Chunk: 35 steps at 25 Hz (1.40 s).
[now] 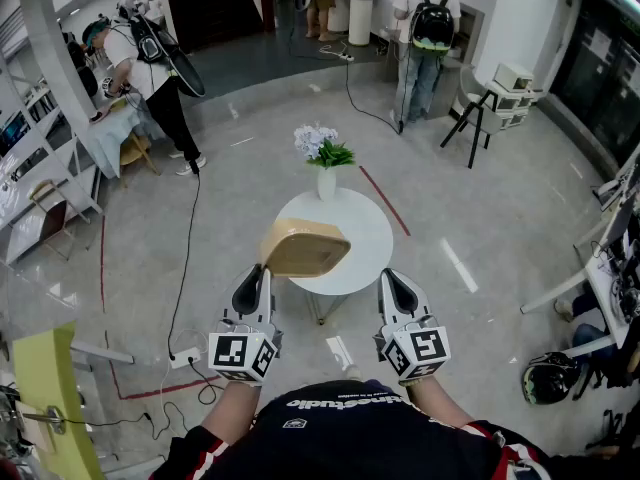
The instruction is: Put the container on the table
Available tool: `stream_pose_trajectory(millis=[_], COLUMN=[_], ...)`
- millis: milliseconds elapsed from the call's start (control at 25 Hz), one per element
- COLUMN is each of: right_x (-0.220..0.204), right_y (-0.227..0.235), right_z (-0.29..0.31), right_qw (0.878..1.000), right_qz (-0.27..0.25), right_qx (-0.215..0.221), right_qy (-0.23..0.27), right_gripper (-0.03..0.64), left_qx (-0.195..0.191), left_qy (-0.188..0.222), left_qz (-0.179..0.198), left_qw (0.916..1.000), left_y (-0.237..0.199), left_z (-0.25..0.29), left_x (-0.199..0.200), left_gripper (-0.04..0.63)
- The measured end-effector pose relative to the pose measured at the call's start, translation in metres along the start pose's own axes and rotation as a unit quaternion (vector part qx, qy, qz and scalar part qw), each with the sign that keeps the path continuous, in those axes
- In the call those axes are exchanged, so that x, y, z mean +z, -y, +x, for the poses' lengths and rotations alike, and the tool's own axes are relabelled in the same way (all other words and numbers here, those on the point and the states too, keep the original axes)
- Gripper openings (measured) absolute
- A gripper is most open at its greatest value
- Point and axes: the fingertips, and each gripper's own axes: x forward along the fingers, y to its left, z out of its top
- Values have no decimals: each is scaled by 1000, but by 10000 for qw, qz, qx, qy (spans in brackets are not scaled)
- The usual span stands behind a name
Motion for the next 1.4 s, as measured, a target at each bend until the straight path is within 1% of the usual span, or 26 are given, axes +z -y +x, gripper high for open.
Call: stream_pose_trajectory(millis=[440,760,1000,1120,1280,1400], right_x=[0,0,0,2,3,2], right_y=[-10,-15,-25,-31,-35,-38], right_z=[-3,-5,-3,-3,-4,-6], right_qw=[10000,10000,9999,9999,9999,9994], right_qz=[-10,3,-105,-67,-122,-343], right_qx=[54,-43,-86,-92,-45,-28], right_qy=[-12,40,105,101,108,100], right_gripper=[2,2,2,14,15,15], left_qx=[-62,-176,-273,-320,-362,-402], left_qy=[-46,-94,-110,-144,-184,-233], left_qz=[5,-22,-43,-57,-58,-64], left_qw=[10000,9998,9996,9994,9992,9989], left_y=[0,-3,-9,-13,-16,-16], left_z=[-3,-3,-2,-4,-4,-4], left_x=[0,-2,-2,1,1,-1], left_gripper=[55,55,55,55,55,55])
